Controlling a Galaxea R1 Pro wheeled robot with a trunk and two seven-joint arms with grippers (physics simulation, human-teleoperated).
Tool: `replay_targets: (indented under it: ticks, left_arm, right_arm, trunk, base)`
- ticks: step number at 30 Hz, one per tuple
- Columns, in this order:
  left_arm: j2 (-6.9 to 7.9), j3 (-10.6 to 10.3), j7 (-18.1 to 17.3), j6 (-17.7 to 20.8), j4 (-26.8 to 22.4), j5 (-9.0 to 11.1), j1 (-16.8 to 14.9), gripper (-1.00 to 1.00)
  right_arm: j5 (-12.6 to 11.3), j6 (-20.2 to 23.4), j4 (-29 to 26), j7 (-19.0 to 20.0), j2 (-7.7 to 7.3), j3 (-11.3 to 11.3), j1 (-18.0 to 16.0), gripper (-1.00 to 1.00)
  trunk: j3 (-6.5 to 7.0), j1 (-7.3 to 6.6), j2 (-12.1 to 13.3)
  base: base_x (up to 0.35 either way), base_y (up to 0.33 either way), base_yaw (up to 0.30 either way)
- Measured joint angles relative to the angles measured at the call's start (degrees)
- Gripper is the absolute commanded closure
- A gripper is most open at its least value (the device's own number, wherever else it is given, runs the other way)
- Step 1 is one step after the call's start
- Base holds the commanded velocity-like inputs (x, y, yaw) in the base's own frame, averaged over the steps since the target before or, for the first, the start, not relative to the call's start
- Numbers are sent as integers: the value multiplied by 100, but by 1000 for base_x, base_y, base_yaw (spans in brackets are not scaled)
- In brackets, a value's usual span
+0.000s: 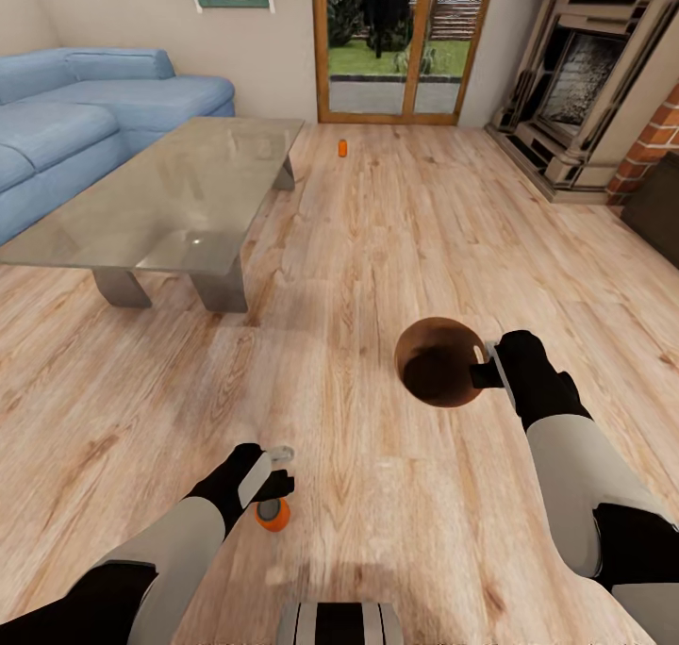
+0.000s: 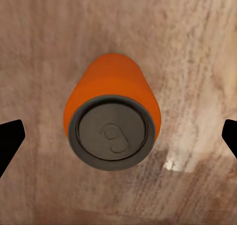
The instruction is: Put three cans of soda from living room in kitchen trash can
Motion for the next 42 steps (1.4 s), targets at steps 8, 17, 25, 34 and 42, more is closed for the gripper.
replay_targets:
  ticks: [8, 17, 25, 34, 42]
  left_arm:
    - [-5, 0, 3, 0, 0, 0, 1, -100]
    - [-9, 0, 3, -7, 0, 0, 1, -100]
    - [-1, 0, 4, -17, 0, 0, 0, -100]
    - [0, 0, 4, -17, 0, 0, 7, -100]
    - [0, 0, 4, -18, 0, 1, 8, -100]
  right_arm:
    - [8, -1, 0, 0, 27, 25, -7, 100]
    - [6, -1, 0, -1, 76, 53, -10, 100]
    - [-4, 1, 7, 1, 79, 55, -9, 100]
    - [-2, 1, 3, 1, 79, 54, -72, 100]
    - [-1, 0, -1, 1, 79, 55, -88, 100]
  trunk:
    - [-70, 0, 0]
    - [-91, 0, 0]
    - [-141, 6, -2]
    - [-406, 29, -14]
    - [-480, 31, -16]
  base:
    - [0, 0, 0]
    - [0, 0, 0]
    - [0, 0, 0]
    - [0, 0, 0]
    - [0, 0, 0]
